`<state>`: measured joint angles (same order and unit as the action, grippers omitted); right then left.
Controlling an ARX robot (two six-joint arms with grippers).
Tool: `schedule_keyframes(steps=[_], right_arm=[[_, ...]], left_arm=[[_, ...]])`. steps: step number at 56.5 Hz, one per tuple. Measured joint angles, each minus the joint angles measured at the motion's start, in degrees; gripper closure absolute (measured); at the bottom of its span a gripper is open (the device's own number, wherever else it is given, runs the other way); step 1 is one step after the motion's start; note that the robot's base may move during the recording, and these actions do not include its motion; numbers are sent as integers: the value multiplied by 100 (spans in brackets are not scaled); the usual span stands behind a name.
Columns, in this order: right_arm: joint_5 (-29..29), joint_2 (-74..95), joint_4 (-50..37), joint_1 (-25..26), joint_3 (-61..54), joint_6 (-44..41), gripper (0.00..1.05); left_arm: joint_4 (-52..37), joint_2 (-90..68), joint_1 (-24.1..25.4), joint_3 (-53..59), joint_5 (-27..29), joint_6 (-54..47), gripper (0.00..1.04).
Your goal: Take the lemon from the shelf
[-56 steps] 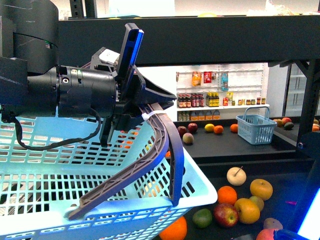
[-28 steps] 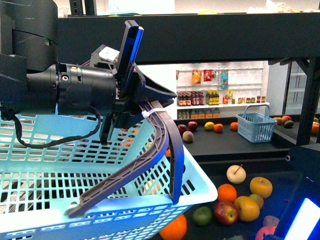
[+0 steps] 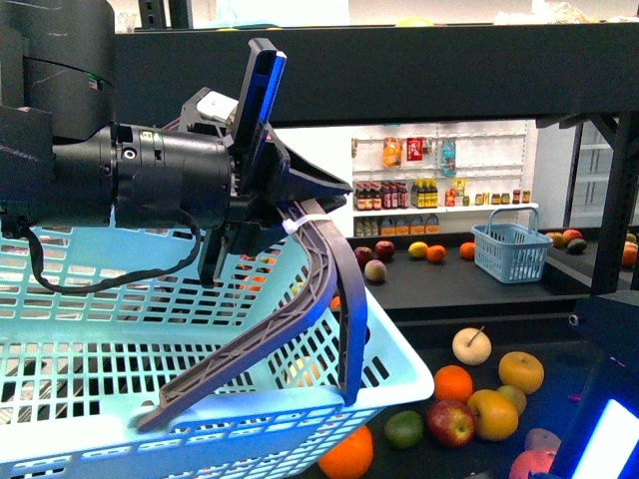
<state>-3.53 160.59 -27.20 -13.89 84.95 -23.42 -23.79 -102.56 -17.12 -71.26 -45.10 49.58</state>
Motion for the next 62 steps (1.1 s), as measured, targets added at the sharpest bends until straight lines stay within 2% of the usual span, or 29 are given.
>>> schedule_keyframes(steps=[12, 24, 36, 49, 62], right_arm=[[361, -411, -603, 166, -599, -50, 48], [372, -1582, -992, 455, -1185, 37, 48], [302, -3003, -1377, 667, -2013, 472, 48], [-197, -4824, -1180, 595, -2568, 1445, 48], [-361, -5193, -710, 393, -2450, 1779, 49]], left_arm=[[0, 0, -2, 0, -2, 0, 97], [0, 0, -2, 0, -4, -2, 97], [0, 0, -2, 0, -2, 0, 97], [0, 0, -2, 0, -2, 0, 97], [0, 0, 0, 0, 0, 0, 97]])
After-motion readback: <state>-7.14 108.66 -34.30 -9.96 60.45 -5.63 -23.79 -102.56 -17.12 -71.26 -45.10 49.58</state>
